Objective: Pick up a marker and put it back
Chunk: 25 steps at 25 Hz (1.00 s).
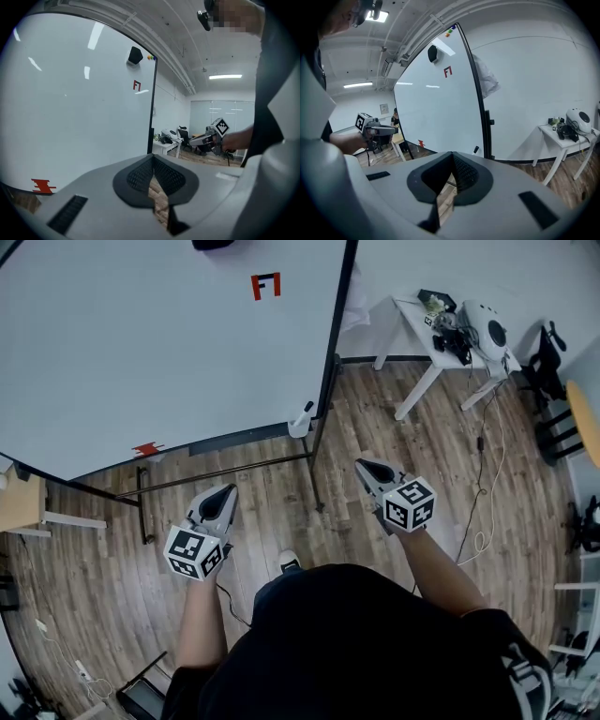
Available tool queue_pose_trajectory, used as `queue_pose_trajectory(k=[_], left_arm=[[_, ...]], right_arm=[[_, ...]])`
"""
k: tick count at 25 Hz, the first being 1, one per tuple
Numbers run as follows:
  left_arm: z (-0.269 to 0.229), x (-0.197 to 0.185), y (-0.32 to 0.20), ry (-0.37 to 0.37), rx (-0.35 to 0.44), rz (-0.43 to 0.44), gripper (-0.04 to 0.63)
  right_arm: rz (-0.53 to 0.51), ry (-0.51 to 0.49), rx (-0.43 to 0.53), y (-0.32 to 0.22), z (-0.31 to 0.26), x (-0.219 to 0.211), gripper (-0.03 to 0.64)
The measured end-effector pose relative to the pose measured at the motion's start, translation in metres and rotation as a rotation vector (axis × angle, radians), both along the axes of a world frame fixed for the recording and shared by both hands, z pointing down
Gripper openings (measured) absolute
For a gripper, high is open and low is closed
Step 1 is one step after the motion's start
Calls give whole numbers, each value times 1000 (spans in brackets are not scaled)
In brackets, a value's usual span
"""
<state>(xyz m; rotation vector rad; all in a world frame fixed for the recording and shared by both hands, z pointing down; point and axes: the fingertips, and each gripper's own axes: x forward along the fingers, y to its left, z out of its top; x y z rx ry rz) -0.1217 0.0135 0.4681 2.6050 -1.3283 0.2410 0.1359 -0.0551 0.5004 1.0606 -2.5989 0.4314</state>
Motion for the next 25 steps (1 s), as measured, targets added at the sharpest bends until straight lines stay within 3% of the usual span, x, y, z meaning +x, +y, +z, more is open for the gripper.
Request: queue_pose_trajectory(k=[16, 25], left_arm=[[-16, -34, -31, 34, 81, 223, 11], [-11, -41, -33, 24, 86, 279, 11]], right_arm=[[142, 13, 46, -30, -15, -47, -5], [155, 14, 41, -34, -13, -62, -5]])
